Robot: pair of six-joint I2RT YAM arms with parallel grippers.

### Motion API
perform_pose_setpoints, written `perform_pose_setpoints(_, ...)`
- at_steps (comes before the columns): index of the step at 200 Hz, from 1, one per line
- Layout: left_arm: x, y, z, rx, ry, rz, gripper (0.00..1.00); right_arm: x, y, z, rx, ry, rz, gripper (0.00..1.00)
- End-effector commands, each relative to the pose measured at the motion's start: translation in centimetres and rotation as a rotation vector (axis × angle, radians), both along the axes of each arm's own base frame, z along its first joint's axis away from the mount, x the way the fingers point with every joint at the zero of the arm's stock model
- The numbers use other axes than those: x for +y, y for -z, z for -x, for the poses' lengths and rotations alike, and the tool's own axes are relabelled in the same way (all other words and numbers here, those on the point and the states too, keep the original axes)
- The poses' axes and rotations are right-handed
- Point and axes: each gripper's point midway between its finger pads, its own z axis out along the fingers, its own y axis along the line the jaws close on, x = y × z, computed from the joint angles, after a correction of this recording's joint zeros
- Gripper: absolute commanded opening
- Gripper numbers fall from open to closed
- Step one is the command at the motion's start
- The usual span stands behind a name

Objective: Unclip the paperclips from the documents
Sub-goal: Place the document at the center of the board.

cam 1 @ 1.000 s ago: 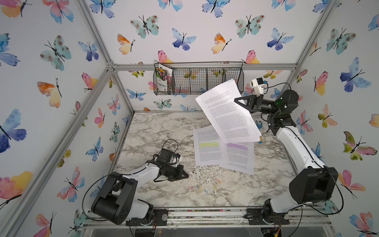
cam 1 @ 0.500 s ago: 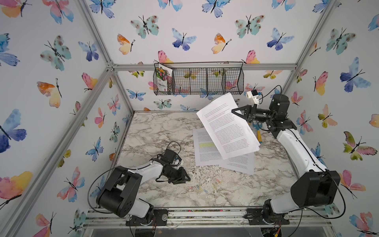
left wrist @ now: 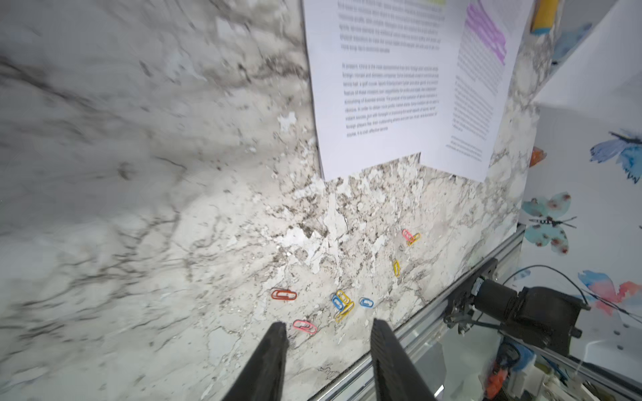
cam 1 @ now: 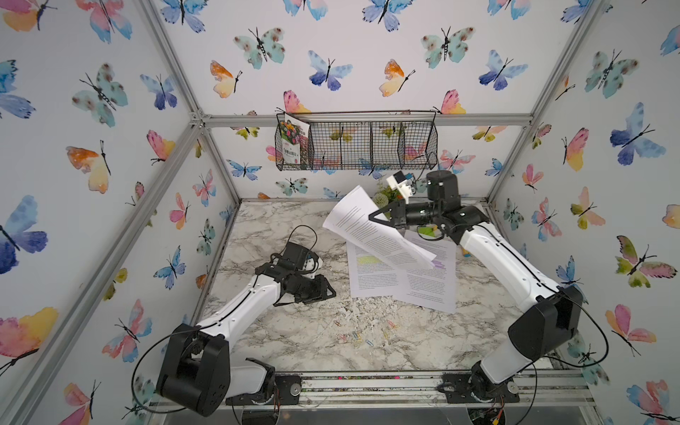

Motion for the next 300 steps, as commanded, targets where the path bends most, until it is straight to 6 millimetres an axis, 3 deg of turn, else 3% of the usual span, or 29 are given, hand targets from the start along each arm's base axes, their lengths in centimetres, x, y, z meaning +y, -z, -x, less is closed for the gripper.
perform_pose_setpoints(1,4.8,-3.2,-1.6,-0.130,-0.112,-0.136,0.46,3.1,1.0,-1.6,-0.001,0.033,-0.010,0.02)
perform_pose_setpoints(26,7.8,-7.2,-3.2,-0.324,-0.198,-0.250,0.53,6.5,1.8,-3.2,0.028,-0.011,-0.119,0.02)
perform_pose_setpoints(49,9.0,-9.7,-3.8,-0.426,-0.254,-0.279,0.58,8.7,4.5,-6.5,0.048,0.007,-0.183,0.02)
perform_pose_setpoints(72,8.8,-10.2,-4.1,-0.435,-0.258,-0.257,0.58,10.5,7.8,-10.0,0.091,0.068,-0.225,0.02)
perform_pose_setpoints(108,8.4,-10.9,-4.4,-0.434,-0.280,-0.225,0.59,11.2,13.2,-14.1,0.144,0.244,-0.247,0.02)
perform_pose_setpoints(128,8.7,-11.3,-4.8,-0.444,-0.312,-0.222,0.60,11.2,15.8,-15.1,0.145,0.324,-0.186,0.02)
perform_pose_setpoints(144,9.0,-11.7,-5.0,-0.449,-0.334,-0.227,0.70,10.9,17.4,-15.5,0.145,0.380,-0.138,0.02)
perform_pose_setpoints(147,9.0,-11.7,-5.1,-0.449,-0.337,-0.230,0.92,10.8,17.6,-15.5,0.146,0.388,-0.133,0.02)
perform_pose_setpoints(150,9.1,-11.8,-5.1,-0.452,-0.338,-0.231,1.00,10.8,17.9,-15.5,0.148,0.396,-0.129,0.02)
perform_pose_setpoints(184,9.9,-12.9,-5.7,-0.491,-0.382,-0.257,0.99,10.3,20.0,-15.4,0.181,0.495,-0.128,0.02)
perform_pose_setpoints(210,10.6,-13.9,-6.1,-0.505,-0.419,-0.281,0.99,11.5,21.1,-15.4,0.199,0.475,-0.124,0.03)
perform_pose_setpoints(224,10.9,-14.0,-6.1,-0.501,-0.428,-0.303,0.99,12.3,21.5,-15.3,0.198,0.446,-0.078,0.12)
perform_pose_setpoints(237,10.5,-14.1,-6.1,-0.507,-0.390,-0.300,0.99,12.4,22.1,-15.2,0.221,0.438,-0.022,0.36)
perform_pose_setpoints(267,11.1,-14.7,-6.4,-0.526,-0.413,-0.323,0.99,11.3,23.3,-14.6,0.202,0.406,0.239,0.76)
perform_pose_setpoints(274,11.3,-14.9,-6.6,-0.542,-0.425,-0.326,0.99,10.4,23.3,-14.1,0.185,0.398,0.309,0.96)
perform_pose_setpoints(300,11.6,-16.2,-6.9,-0.647,-0.440,-0.318,0.99,5.4,22.1,-12.3,0.088,0.422,0.521,0.98)
